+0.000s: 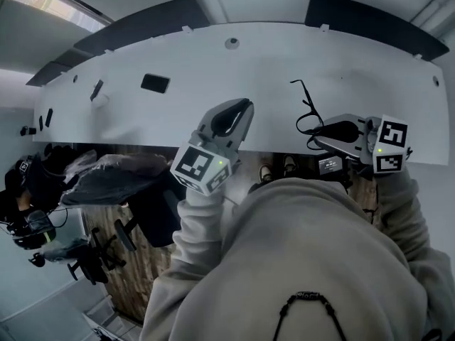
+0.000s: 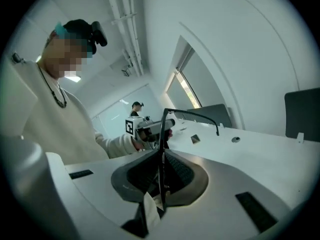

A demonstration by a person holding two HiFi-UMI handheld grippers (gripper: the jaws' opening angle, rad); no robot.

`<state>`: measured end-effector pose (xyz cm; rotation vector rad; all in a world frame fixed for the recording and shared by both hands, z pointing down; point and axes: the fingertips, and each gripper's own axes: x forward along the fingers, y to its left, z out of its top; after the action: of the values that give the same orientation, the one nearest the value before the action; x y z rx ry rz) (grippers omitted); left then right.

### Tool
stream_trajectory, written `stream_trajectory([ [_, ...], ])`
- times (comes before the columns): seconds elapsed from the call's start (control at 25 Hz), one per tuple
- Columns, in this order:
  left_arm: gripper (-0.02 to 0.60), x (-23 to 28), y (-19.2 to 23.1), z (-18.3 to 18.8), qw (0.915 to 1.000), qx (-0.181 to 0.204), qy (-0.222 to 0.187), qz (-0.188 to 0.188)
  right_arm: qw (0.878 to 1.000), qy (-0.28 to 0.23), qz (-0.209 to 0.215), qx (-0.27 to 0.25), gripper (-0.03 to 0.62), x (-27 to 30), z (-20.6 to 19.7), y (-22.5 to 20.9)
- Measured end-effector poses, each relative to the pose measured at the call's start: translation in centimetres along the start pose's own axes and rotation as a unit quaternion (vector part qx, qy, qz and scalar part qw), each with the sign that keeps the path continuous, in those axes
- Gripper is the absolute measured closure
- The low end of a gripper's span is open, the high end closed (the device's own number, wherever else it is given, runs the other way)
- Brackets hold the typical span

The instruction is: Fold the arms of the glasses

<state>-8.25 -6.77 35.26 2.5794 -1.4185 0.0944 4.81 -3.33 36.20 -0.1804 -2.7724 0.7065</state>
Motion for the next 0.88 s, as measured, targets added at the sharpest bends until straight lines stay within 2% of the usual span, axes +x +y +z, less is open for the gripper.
stream_trajectory([
  [0.04,0.568,0.6,-0.2,0.2,1.0000,0.007,0.000,-0.006,1.000,-0.010,0.006,0.006,0.542,-0.3,0.6,0.6],
  [0.24,0.426,3.8,-2.0,1.1,0.9975,0.061,0.007,-0.034,0.998,-0.049,0.030,0.036,0.542,-1.8,2.1,3.2],
  [0.4,0.398,6.1,-3.8,1.4,0.9898,0.125,0.025,-0.063,0.990,-0.095,0.059,0.081,0.542,-2.8,2.4,4.4],
  [0.52,0.380,7.7,-5.6,1.4,0.9820,0.164,0.035,-0.087,0.987,-0.111,0.068,0.093,0.542,-3.4,2.5,5.0],
  [0.72,0.385,9.3,-7.6,1.8,0.9721,0.206,0.038,-0.104,0.981,-0.138,0.093,0.098,0.542,-4.5,3.9,6.6],
  [0.88,0.548,9.2,-7.6,2.1,0.9674,0.232,0.034,-0.095,0.980,-0.148,0.101,0.084,0.542,-5.0,4.9,7.0],
])
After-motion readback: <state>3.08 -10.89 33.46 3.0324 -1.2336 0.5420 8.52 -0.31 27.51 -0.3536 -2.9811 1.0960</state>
